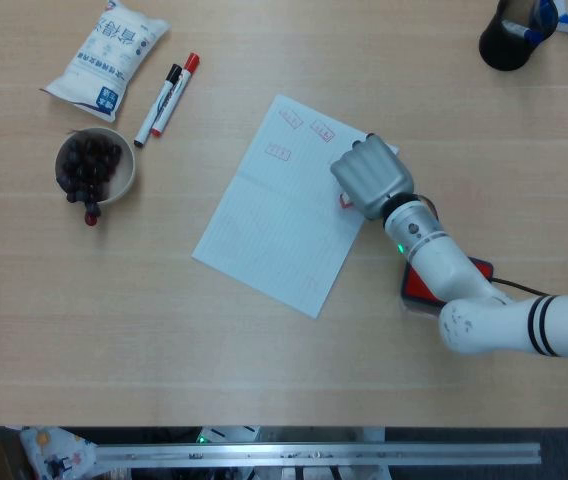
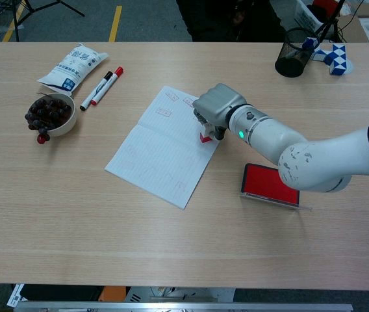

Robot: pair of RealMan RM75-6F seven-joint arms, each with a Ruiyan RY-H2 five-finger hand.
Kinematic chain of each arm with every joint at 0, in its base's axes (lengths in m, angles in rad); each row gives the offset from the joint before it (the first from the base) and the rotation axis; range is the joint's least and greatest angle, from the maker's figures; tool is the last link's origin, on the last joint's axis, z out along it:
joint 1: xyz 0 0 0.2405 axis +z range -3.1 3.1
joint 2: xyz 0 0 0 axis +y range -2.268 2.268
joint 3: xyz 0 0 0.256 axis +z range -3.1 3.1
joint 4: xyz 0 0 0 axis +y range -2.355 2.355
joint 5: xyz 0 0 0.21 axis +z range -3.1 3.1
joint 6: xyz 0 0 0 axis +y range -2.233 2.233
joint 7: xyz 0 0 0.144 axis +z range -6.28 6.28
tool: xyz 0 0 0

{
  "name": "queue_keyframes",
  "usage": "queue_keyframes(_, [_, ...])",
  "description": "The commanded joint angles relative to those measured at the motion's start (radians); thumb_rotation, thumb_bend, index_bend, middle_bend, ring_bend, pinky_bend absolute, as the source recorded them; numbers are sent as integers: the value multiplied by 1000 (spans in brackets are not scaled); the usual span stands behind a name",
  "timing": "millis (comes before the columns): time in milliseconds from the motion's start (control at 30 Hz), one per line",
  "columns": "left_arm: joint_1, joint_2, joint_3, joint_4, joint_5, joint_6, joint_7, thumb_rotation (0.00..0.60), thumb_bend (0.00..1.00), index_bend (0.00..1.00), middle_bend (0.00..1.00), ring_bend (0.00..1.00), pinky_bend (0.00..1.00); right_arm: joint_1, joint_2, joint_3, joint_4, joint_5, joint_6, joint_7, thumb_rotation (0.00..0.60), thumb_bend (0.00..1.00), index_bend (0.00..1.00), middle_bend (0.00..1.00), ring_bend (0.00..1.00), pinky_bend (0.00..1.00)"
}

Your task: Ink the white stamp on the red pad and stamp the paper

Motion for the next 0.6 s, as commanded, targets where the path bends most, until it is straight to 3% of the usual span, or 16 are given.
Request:
queue_keyframes(33, [0, 1, 0, -1, -1, -1, 1, 600, 175, 126, 113, 176, 99, 0, -1, 0, 3, 0, 1, -1, 600, 440, 725, 519, 391, 399])
queue_keyframes(600, [3, 6, 0, -6, -7, -1, 0, 600, 175, 114, 106, 177, 99, 3, -17, -3, 13, -6, 2, -10, 600, 440, 734, 524, 401, 399])
